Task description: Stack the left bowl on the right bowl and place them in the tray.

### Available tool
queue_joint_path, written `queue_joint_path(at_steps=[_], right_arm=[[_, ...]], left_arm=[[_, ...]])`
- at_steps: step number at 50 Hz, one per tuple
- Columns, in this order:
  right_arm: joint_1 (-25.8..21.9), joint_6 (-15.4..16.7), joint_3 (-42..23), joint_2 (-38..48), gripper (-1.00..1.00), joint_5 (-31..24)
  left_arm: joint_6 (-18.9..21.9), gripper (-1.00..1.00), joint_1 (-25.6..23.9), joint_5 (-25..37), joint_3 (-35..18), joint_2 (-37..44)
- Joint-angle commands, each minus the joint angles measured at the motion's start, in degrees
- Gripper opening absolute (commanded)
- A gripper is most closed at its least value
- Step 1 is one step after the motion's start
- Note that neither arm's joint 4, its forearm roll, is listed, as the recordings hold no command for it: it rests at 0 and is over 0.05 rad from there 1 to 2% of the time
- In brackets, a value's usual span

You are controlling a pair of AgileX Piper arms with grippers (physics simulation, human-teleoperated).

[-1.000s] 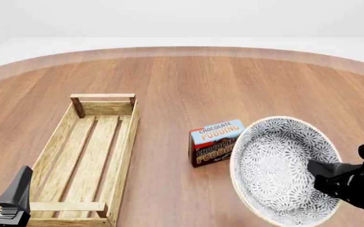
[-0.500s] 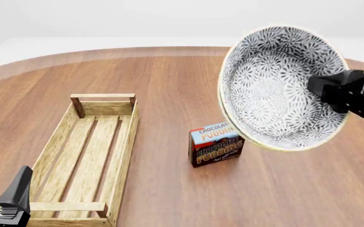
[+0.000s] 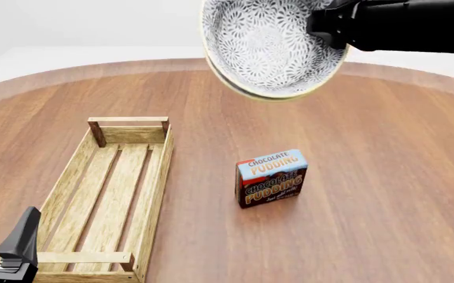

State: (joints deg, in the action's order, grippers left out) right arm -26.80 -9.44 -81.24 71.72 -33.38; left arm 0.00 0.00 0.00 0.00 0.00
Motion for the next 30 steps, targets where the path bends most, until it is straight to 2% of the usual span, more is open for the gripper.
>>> queue_joint_path(at_steps=[1, 19, 30], right_arm=[[-3.76, -0.19, -7.63, 9.82, -1.0, 3.41], [-10.03, -2.58, -15.25, 20.99, -1.0, 8.17], [-13.1, -3.28, -18.6, 25.98, -1.0, 8.78]], left_arm=[[0.0, 1.0, 0.0, 0.0, 0.0, 0.0], [0.0, 1.0, 0.0, 0.0, 0.0, 0.0], [0.0, 1.0, 0.0, 0.0, 0.0, 0.0]])
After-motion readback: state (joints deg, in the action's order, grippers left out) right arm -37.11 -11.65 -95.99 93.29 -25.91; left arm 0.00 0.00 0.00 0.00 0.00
